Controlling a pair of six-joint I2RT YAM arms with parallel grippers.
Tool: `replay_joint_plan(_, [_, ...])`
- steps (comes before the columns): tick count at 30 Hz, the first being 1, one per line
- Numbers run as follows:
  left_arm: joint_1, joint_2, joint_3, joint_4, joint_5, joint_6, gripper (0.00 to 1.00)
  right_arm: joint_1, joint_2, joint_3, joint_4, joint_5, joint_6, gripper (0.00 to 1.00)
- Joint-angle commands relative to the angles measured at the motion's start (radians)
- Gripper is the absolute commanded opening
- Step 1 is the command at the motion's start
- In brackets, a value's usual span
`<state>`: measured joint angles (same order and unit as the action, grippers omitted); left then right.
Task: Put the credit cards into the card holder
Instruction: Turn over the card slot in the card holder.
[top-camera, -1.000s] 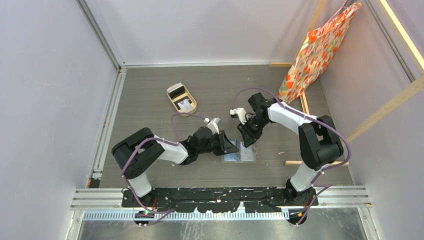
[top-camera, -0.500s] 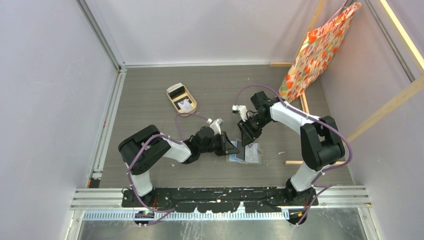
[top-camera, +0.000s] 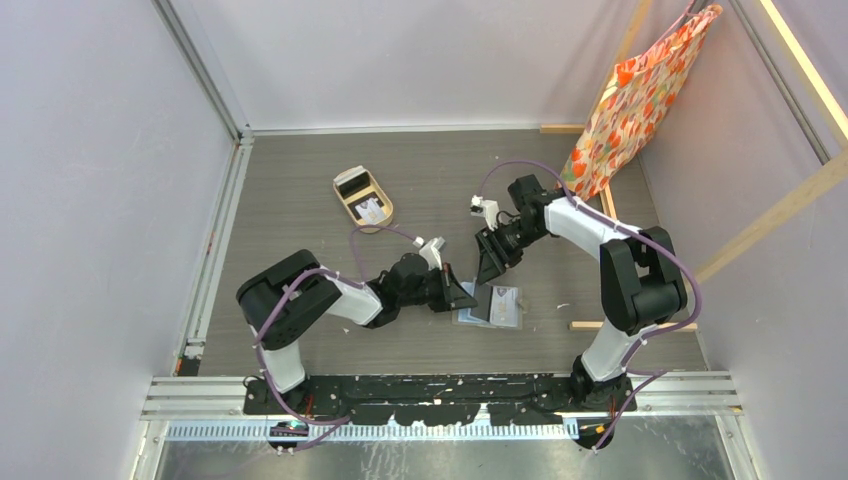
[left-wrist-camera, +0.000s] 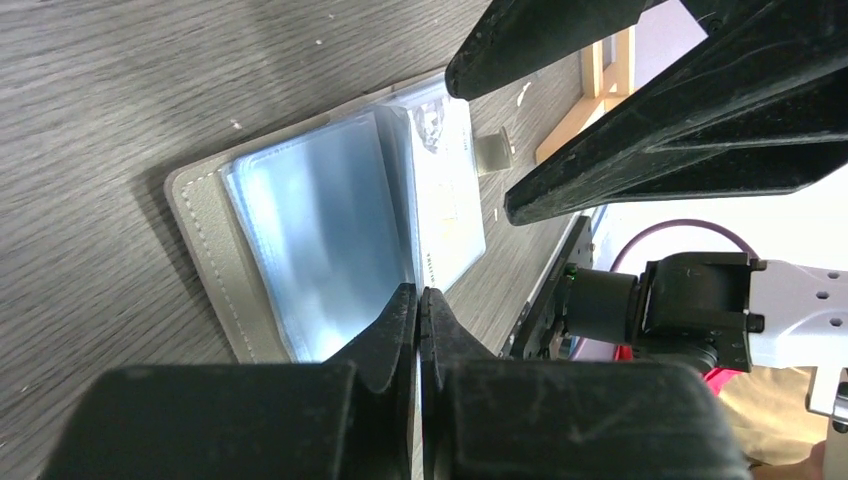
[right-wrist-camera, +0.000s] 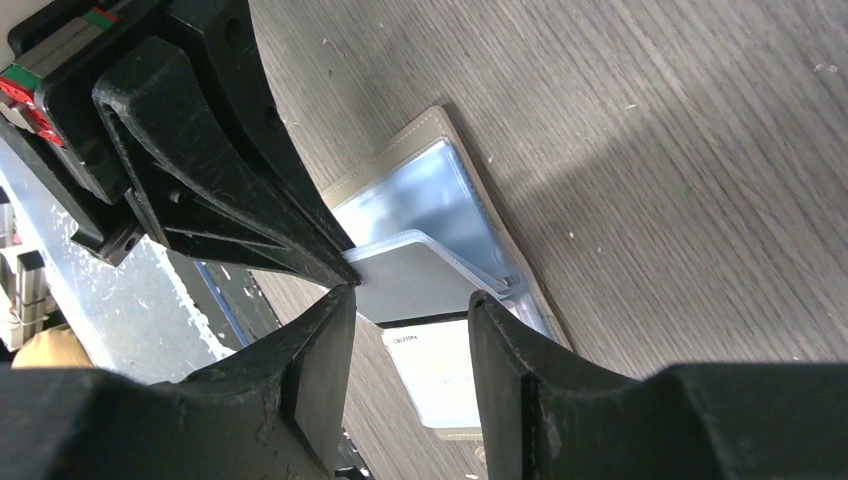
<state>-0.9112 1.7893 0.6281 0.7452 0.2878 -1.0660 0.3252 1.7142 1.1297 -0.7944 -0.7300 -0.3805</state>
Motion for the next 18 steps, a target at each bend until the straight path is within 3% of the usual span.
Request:
replay_joint_plan(1, [0.003,-0.058,-0.024,0.002,-0.07,0.033,0.0,0.0,0.007,0.027,0.022,-0.008,0.021,0.5])
replay_joint_plan(10, [-0.018,-0.268,-0.045,-0.274,-0.254,0.101,0.0,0.01,0.024,0.006,0.029,-0.017,0.035,0.37])
replay_joint_plan(18, [-0.022,-0.257,-0.019,-0.3,-0.241,0.103,0.01,0.045,0.088,-0.007,0.117,-0.026,0.163,0.16])
